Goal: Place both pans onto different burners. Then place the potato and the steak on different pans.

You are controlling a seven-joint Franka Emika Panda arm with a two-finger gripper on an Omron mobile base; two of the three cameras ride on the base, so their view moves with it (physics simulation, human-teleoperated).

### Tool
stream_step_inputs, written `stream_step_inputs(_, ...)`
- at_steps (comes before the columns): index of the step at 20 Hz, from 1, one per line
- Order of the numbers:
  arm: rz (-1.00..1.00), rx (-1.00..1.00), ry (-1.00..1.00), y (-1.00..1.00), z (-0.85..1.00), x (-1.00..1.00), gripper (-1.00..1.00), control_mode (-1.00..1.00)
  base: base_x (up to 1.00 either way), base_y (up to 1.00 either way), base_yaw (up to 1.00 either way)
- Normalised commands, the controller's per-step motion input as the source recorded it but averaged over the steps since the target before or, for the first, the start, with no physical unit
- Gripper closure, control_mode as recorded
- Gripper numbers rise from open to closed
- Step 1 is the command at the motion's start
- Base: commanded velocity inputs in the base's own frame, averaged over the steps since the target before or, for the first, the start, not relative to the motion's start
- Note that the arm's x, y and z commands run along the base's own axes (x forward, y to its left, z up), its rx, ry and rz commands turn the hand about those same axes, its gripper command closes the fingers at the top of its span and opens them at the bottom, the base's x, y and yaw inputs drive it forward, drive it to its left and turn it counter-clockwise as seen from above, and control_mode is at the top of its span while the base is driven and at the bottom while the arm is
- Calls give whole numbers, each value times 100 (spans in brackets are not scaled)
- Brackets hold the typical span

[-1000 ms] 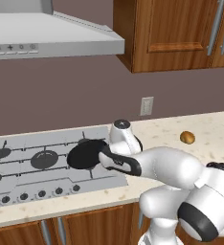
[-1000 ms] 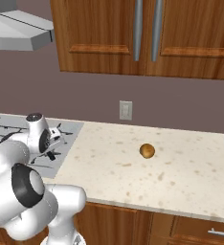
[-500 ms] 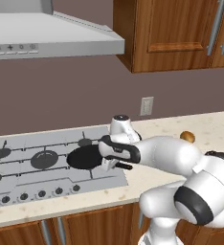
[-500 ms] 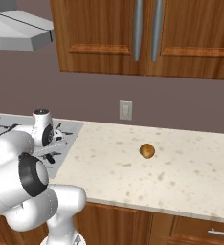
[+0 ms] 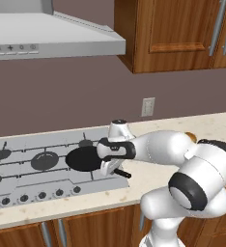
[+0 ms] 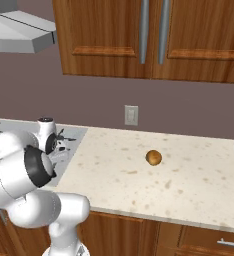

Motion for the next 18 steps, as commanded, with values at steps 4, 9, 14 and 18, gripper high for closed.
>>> stream_step_inputs(4,0,-1,2,8,-14,0,100,-100,0,0,0)
stream_step_inputs(9,0,0,0,5,-1,-4,-100,-100,0,0,0)
stream_step_inputs(14,0,0,0,0,0,-29,-100,-100,0,0,0)
stream_step_inputs(18,0,0,0,-1,1,-31,-100,-100,0,0,0)
